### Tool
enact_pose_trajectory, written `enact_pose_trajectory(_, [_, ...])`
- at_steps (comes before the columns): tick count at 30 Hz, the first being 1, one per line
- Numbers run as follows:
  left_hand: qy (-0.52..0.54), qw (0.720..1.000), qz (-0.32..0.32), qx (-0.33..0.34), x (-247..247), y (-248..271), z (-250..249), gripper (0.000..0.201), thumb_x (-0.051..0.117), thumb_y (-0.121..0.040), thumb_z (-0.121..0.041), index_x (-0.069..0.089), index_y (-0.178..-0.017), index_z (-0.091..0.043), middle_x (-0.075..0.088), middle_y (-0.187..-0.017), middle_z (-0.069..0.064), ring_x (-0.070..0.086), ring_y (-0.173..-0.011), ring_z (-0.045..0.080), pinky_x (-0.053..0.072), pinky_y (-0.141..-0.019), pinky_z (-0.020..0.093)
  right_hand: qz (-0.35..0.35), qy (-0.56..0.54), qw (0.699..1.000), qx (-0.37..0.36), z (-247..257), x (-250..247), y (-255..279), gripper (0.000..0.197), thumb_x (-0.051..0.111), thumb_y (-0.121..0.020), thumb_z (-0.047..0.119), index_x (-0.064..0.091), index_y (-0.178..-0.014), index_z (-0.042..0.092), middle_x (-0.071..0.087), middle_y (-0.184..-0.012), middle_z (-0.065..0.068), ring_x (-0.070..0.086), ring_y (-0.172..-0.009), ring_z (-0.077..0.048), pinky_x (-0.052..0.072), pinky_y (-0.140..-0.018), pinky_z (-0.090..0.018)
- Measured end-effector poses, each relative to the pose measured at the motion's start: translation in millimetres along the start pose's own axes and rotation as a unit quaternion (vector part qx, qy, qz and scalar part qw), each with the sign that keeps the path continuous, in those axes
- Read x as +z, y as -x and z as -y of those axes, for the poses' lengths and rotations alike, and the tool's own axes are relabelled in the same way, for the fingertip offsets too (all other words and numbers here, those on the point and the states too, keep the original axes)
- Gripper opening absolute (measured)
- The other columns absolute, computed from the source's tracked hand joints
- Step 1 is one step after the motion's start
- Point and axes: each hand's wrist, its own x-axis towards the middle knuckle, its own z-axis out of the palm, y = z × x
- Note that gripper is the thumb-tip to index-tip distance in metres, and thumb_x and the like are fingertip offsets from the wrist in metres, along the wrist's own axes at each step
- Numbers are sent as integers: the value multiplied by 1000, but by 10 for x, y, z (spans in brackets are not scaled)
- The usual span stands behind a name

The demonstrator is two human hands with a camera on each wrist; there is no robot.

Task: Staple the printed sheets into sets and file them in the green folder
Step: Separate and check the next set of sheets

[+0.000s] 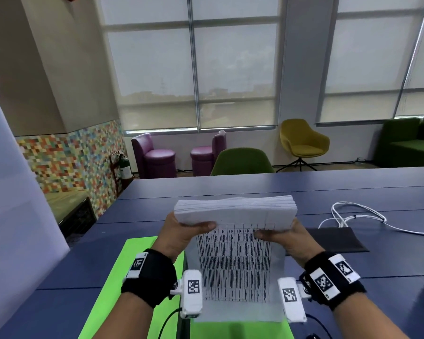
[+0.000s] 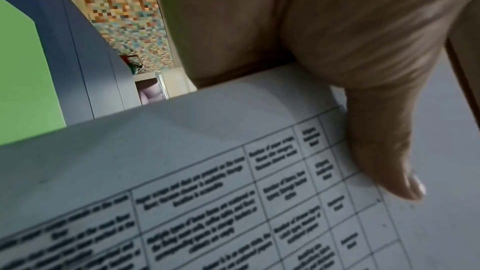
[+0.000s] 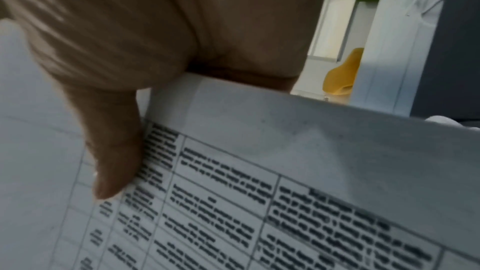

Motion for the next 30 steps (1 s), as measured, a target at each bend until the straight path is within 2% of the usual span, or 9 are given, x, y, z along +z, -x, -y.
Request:
enact_pose_trajectory(5, [17,998,-41,37,70,-82,-176,25,82,-60,-2,80,-79,-18,78,-91,5,73,-85,18,58,-79,31,-5,25,999,-33,252,121,-37,45,93,-54,30,74,-93,21,77,-99,-10,73,-99,-26,57,-90,-44])
enact_pose_trajectory(7, [27,996,-57,56,96,-124,-206,23,81,-67,1,78,-85,-14,78,-94,7,73,-88,21,58,-82,31,-34,16,999,-24,261,113,-52,47,88,-56,25,67,-97,17,77,-96,-11,73,-95,-26,55,-92,-45])
enact_pose_trajectory(9, [24,994,-82,67,182,-106,-183,22,79,-71,3,76,-87,-12,78,-92,6,74,-85,19,59,-80,28,-52,14,999,1,167,118,-27,58,89,-56,25,62,-106,13,76,-100,-10,72,-98,-26,52,-98,-48])
enact_pose_trajectory(12, [17,993,-95,73,236,-53,-162,22,81,-71,-1,75,-90,-11,78,-91,4,74,-82,16,59,-77,26,-95,21,995,16,14,157,28,87,96,-45,53,60,-113,14,73,-109,-13,69,-104,-28,52,-100,-50])
enact_pose_trajectory(17, [-61,997,-3,-39,-99,12,165,44,92,-58,-23,75,-98,-15,77,-100,0,72,-96,14,54,-92,35,-100,-6,994,-33,225,268,74,21,81,-75,16,71,-93,10,79,-91,-2,74,-93,-19,54,-90,-33])
enact_pose_trajectory(19, [-81,995,-41,-32,-45,50,248,32,88,-68,-21,73,-96,-14,77,-98,-2,72,-94,13,52,-92,32,-128,-8,990,-52,273,375,52,11,78,-82,11,69,-88,14,79,-83,5,74,-85,-9,55,-83,-24])
enact_pose_trajectory(23, [-105,981,-157,48,221,67,220,11,79,-79,-12,73,-76,-20,73,-77,-11,68,-69,3,51,-64,13,-204,67,971,-101,209,695,-13,7,68,-93,15,70,-92,21,76,-84,13,71,-77,1,52,-66,-14])
enact_pose_trajectory(26, [-88,975,-193,63,284,119,287,9,79,-78,-11,75,-80,-19,73,-76,-18,68,-67,-7,52,-65,9,-233,96,956,-149,69,766,-30,15,66,-94,17,71,-96,30,74,-84,17,69,-79,2,55,-70,-17])
enact_pose_trajectory(30, [-64,984,-168,-1,177,292,676,12,80,-77,-8,75,-80,-18,77,-78,-12,70,-70,2,53,-63,13,-225,85,965,-105,-294,681,61,10,70,-91,16,73,-96,24,77,-86,7,70,-77,-2,53,-68,-13])
